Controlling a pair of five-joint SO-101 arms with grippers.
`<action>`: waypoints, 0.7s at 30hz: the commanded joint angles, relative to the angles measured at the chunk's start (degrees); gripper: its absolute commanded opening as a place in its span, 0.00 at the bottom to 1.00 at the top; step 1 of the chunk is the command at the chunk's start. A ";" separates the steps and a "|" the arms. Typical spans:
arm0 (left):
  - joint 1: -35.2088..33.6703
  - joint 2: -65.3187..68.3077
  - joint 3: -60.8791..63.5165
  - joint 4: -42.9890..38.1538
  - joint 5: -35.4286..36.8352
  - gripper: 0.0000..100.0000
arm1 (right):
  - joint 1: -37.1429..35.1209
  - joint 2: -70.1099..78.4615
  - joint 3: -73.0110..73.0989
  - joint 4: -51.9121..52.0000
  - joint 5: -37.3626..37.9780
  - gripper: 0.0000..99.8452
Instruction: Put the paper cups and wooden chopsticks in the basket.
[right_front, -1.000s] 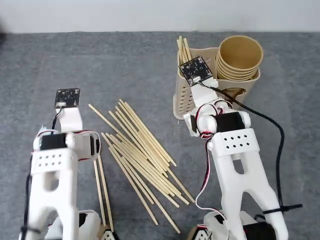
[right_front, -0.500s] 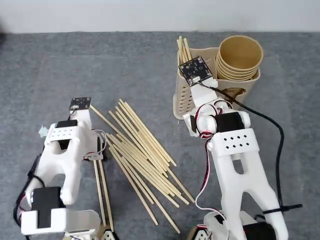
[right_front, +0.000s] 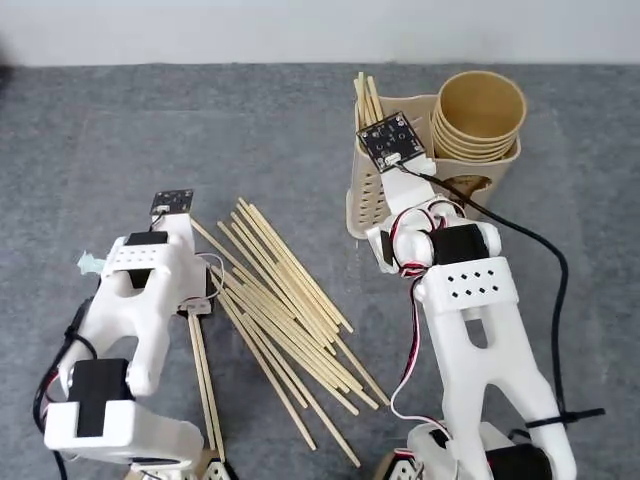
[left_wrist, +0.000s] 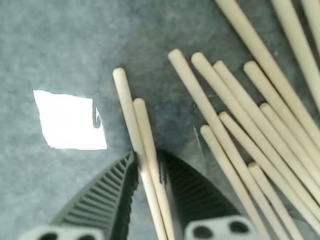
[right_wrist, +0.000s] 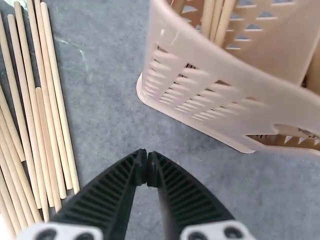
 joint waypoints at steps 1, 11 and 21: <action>1.85 1.14 -0.57 2.11 0.18 0.01 | 0.66 -2.24 -0.26 -0.66 -0.53 0.02; 2.37 -7.74 -14.64 18.20 0.18 0.01 | 0.66 -2.24 -0.26 -0.57 -0.53 0.02; 2.46 -21.01 -23.08 24.44 -0.09 0.01 | 0.66 -6.55 -0.26 1.80 -0.44 0.02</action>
